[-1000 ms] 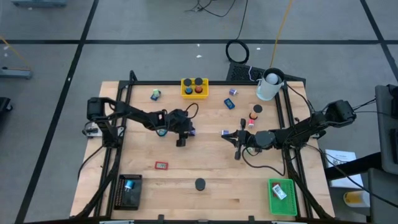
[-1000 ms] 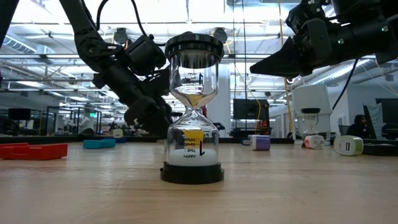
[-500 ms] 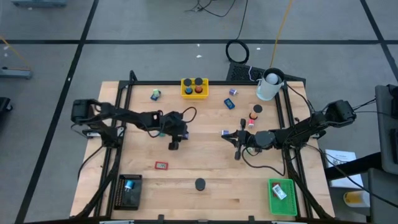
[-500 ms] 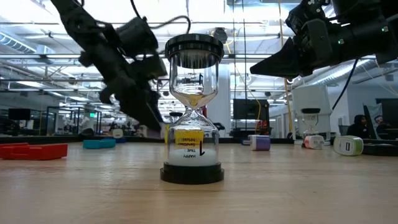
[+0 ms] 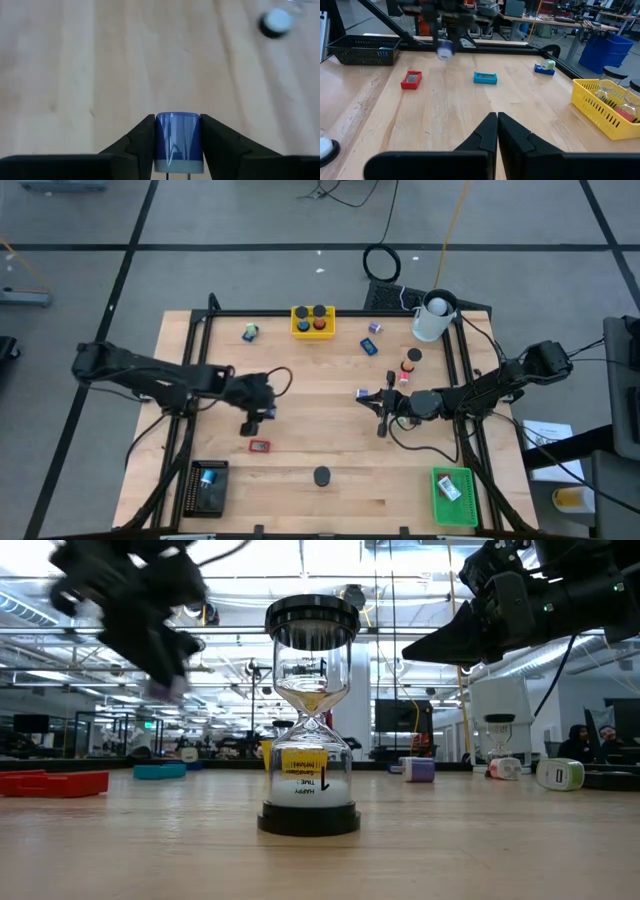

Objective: Pick & Place Office items
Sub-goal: Put the purple charger adapter into the black bin

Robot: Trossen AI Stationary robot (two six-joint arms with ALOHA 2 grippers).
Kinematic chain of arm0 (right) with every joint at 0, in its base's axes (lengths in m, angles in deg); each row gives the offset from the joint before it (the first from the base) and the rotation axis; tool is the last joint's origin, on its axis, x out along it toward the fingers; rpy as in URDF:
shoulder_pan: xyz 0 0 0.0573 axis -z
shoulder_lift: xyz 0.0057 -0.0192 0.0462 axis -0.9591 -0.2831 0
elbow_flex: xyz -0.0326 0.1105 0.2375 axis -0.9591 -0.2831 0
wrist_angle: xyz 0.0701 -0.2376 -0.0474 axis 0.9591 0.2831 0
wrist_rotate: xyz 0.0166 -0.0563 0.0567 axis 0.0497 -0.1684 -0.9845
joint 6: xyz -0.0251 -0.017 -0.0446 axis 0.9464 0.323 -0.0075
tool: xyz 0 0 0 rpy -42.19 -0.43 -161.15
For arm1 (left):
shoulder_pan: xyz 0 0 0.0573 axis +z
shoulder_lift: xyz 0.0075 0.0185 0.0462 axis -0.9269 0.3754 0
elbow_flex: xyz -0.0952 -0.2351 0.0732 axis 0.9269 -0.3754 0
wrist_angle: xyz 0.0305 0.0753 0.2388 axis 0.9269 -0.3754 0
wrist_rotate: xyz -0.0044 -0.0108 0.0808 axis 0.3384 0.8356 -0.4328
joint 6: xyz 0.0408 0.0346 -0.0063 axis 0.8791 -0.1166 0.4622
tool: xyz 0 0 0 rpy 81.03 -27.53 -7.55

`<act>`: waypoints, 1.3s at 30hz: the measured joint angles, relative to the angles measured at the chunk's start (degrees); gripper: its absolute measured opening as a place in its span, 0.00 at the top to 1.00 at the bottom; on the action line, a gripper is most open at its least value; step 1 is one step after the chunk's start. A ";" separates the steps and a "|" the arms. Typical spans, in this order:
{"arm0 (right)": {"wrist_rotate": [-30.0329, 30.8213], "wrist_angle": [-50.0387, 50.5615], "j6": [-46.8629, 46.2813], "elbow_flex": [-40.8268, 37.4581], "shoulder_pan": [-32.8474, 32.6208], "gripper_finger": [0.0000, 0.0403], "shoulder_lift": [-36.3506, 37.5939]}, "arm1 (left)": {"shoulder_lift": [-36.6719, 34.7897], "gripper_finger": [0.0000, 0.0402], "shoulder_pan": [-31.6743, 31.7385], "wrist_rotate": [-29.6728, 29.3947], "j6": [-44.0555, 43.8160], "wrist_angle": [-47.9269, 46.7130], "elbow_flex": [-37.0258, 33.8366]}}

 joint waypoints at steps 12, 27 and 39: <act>0.04 0.00 0.00 -0.02 -0.01 0.98 0.00 | -14.35 0.64 -19.03 -2.91 -27.98 -13.57 0.01; 0.07 0.00 0.00 -0.02 0.01 0.98 0.00 | -9.80 0.63 -46.59 -5.21 -67.79 -16.36 0.02; 0.09 0.00 -0.44 -0.04 0.01 0.98 0.00 | 3.03 0.63 -55.57 -5.51 -78.62 -8.99 0.02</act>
